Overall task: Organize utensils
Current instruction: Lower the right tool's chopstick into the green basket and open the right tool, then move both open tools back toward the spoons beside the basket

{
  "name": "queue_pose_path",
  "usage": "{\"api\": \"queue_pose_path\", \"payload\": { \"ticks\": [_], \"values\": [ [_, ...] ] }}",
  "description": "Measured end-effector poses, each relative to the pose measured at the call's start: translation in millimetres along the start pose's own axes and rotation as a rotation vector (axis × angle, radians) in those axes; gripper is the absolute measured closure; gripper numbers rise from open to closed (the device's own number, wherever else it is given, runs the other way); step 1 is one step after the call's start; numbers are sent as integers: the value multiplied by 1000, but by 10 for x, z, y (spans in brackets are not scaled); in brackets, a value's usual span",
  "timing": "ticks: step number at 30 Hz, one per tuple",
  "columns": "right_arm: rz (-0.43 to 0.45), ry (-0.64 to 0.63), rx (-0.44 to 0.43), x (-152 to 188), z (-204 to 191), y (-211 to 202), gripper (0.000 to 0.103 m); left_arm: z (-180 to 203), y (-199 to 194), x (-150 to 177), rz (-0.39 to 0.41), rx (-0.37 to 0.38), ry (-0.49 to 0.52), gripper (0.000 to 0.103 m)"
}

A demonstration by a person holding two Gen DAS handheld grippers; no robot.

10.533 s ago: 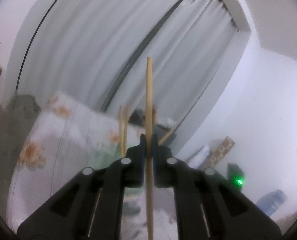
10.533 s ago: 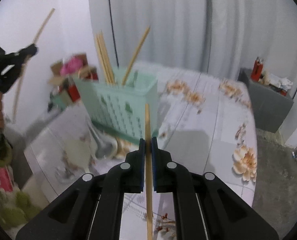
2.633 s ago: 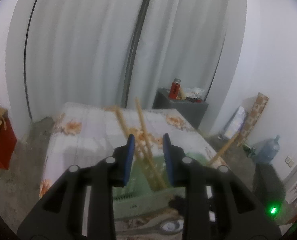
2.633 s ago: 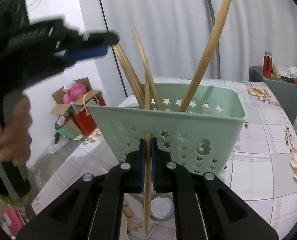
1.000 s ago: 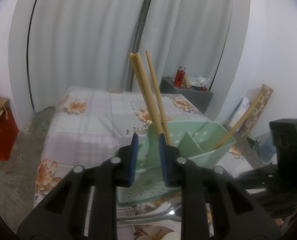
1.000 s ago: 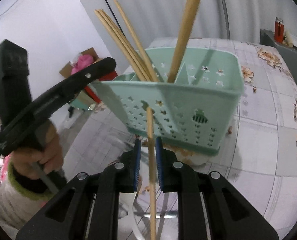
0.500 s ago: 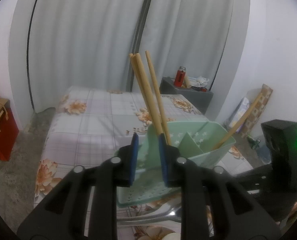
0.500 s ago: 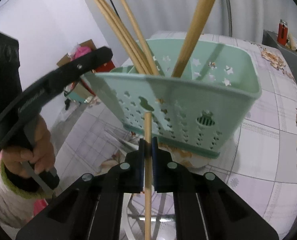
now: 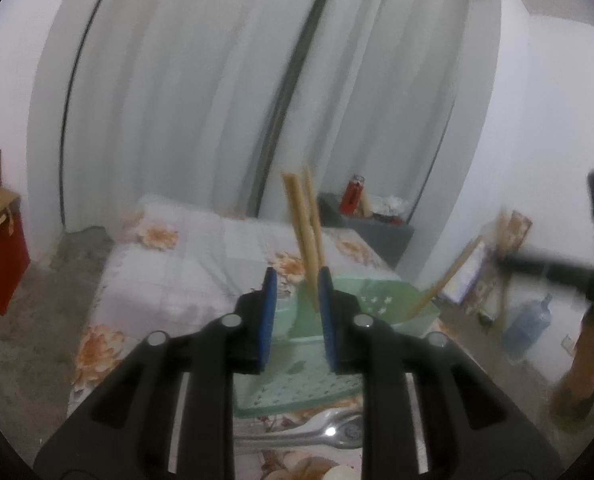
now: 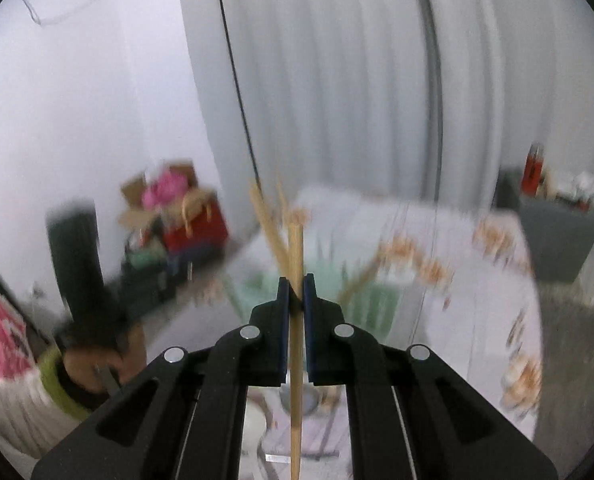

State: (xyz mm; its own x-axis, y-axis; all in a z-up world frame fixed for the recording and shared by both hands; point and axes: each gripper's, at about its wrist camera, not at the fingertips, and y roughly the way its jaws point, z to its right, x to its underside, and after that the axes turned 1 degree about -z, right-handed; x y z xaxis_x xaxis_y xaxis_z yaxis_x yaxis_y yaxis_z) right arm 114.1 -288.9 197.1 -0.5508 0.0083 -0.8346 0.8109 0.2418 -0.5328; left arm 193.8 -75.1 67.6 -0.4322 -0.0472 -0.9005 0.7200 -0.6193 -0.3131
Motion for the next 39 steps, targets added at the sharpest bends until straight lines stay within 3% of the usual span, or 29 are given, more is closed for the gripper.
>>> {"api": "queue_pose_path", "payload": {
  "ticks": [7,10,14,18,24,30,32,34,36,39],
  "values": [
    [326,3,-14,-664,-40,-604,96,-192,-484,284,5,-55,-50,74],
    [408,33,-25,-869,-33,-551,96,-280,-647,455,-19,-81,-68,67],
    [474,47,48,-959,-43,-254,96,-389,-845,684,-51,-121,-106,60],
    [444,85,73,-904,3,164,96,-514,-1018,893,-85,-163,-136,59],
    [396,105,115,-488,65,662,96,-661,-1137,1046,-105,-189,-164,58],
    [252,155,84,-168,120,956,96,-692,-1173,1104,-103,-182,-199,57],
    [231,91,104,-137,21,900,89,-682,-1168,1119,-103,-179,-201,54],
    [229,45,117,-139,-56,825,60,-673,-1159,1133,-107,-178,-198,53],
    [257,18,149,-143,-98,715,47,-672,-1154,1135,-109,-179,-203,52],
    [299,4,161,-185,-116,487,37,-654,-1164,1144,-106,-176,-207,50]
  ]
}}
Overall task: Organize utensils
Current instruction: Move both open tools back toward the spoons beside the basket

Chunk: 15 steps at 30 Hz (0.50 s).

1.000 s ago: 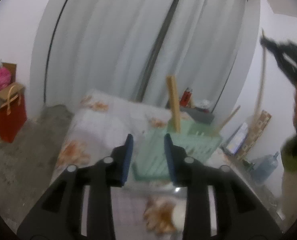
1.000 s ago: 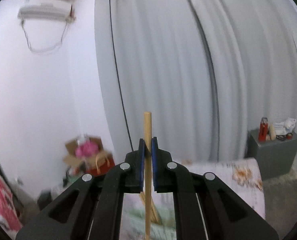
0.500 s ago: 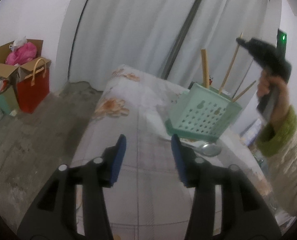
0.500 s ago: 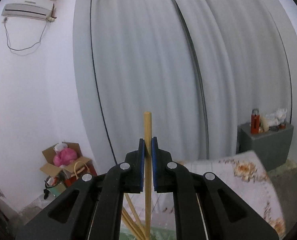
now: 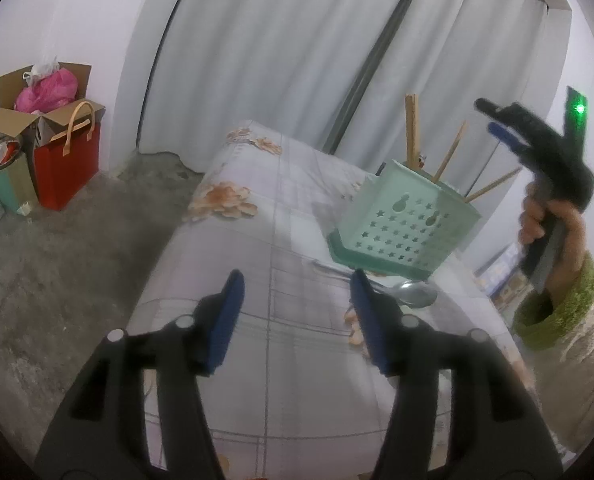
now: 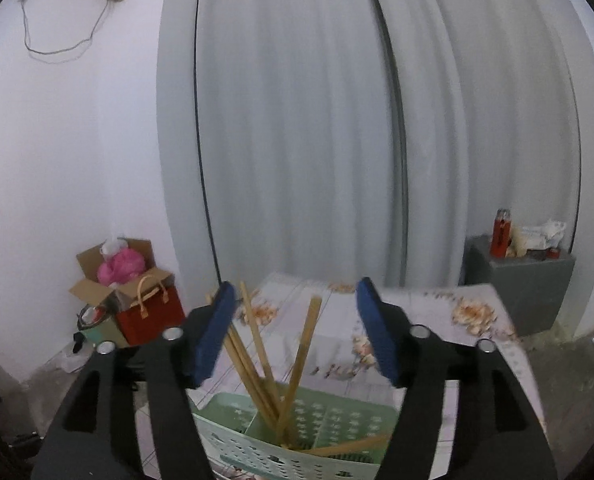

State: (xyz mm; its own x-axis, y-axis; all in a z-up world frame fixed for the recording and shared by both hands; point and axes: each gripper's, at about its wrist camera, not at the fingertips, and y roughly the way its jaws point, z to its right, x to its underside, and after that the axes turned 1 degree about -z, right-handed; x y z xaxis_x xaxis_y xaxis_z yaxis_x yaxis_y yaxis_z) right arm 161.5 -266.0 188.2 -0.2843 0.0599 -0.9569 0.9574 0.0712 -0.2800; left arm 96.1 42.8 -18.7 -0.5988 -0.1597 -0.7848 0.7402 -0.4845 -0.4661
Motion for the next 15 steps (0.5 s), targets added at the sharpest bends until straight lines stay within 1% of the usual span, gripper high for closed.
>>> {"api": "queue_pose_path", "payload": {
  "ticks": [4,6,8,10,13,14,15],
  "values": [
    [40,15,-12,-110,82,-272,31,38,-23,3,4,-3,7,46],
    [58,17,-14,-136,125,-414,30,62,-30,12,4,-4,13,44],
    [69,26,-21,-111,179,-558,30,89,-42,32,0,-1,20,42],
    [58,41,-45,-26,240,-705,29,128,-36,65,-10,9,26,42],
    [-23,61,-79,188,319,-789,28,216,-7,128,-35,33,43,42],
    [-65,73,-95,274,349,-780,28,262,15,163,-50,42,54,41],
    [-139,95,-127,419,387,-740,28,299,37,193,-65,50,62,41]
  ]
}}
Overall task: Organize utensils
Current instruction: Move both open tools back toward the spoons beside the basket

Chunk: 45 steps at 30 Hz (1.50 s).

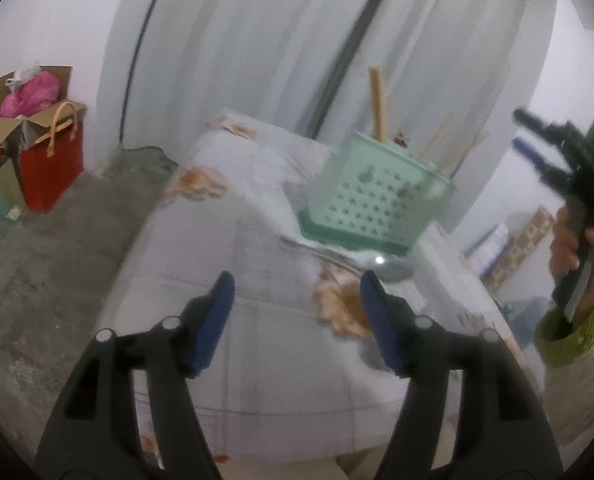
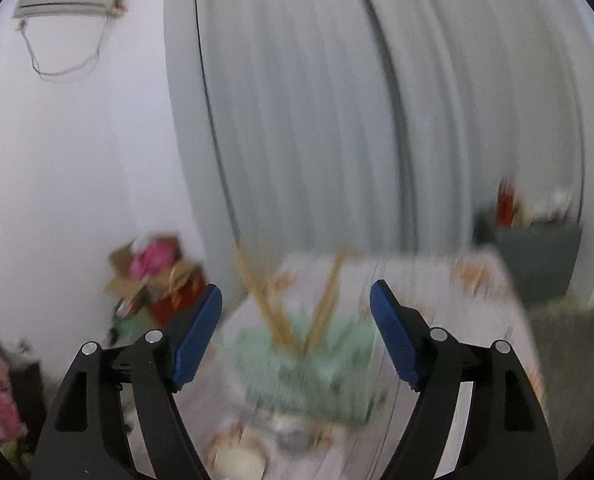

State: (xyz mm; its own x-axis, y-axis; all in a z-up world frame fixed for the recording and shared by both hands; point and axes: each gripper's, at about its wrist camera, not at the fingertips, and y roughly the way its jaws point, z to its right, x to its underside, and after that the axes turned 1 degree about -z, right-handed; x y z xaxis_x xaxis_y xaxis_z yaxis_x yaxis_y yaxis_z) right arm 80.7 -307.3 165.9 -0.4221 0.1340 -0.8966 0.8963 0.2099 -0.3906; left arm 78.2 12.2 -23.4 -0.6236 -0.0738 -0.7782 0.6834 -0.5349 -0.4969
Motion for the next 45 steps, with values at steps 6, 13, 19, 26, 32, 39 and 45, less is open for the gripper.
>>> {"api": "queue_pose_path", "payload": {
  "ticks": [6,13,19,26,32,39,45],
  "values": [
    [-413,111,-141,854,138,417,28,183,148,165,-79,48,32,41],
    [-584,124,-192,1265,49,666,29,369,227,294,-121,56,68,41],
    [-585,96,-214,1233,-91,726,28,428,248,334,-135,44,93,41],
    [-562,37,-162,1211,-172,622,21,439,264,337,-143,30,93,37],
    [-522,35,-115,1190,-180,465,12,458,259,364,-151,9,100,28],
    [-465,7,9,1173,-130,273,7,491,250,381,-150,-22,111,19],
    [-446,10,86,1172,-100,195,7,469,262,369,-153,-53,84,18]
  ]
}}
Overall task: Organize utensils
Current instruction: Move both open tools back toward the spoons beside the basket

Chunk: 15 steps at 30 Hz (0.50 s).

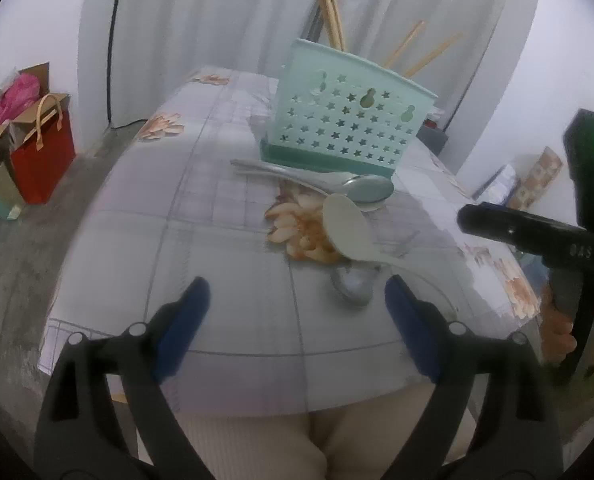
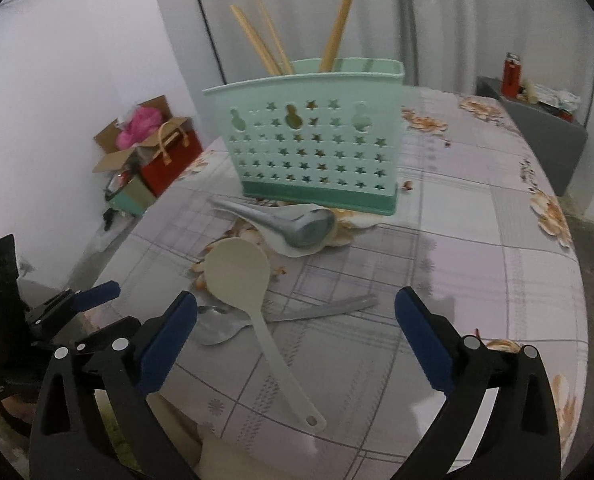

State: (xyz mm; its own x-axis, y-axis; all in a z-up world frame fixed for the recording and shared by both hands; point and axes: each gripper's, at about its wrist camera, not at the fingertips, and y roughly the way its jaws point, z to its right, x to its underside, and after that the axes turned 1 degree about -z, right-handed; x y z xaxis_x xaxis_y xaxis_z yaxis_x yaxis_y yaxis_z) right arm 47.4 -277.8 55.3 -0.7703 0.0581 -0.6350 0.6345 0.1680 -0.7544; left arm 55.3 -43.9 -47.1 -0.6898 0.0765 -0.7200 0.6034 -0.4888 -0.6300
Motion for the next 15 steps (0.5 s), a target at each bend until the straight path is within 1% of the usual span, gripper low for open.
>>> {"api": "queue_pose_path", "payload": {
  "ticks": [2,6,10,12,15],
  "values": [
    [9,4,27,-7,4,-30,7,-5,-15,-1,5,-13,-1,17],
    [37,13,74,-16,-15,-110,7,-13,-46,20,7,-15,0,16],
    [58,7,124,-36,-102,-145,7,-32,-73,40,10,-15,-5,15],
    [63,0,135,-60,-161,-143,7,-44,-82,53,14,-20,-7,14],
    [75,-1,163,-98,-246,-132,7,-71,-76,56,14,-46,8,14]
  ]
}}
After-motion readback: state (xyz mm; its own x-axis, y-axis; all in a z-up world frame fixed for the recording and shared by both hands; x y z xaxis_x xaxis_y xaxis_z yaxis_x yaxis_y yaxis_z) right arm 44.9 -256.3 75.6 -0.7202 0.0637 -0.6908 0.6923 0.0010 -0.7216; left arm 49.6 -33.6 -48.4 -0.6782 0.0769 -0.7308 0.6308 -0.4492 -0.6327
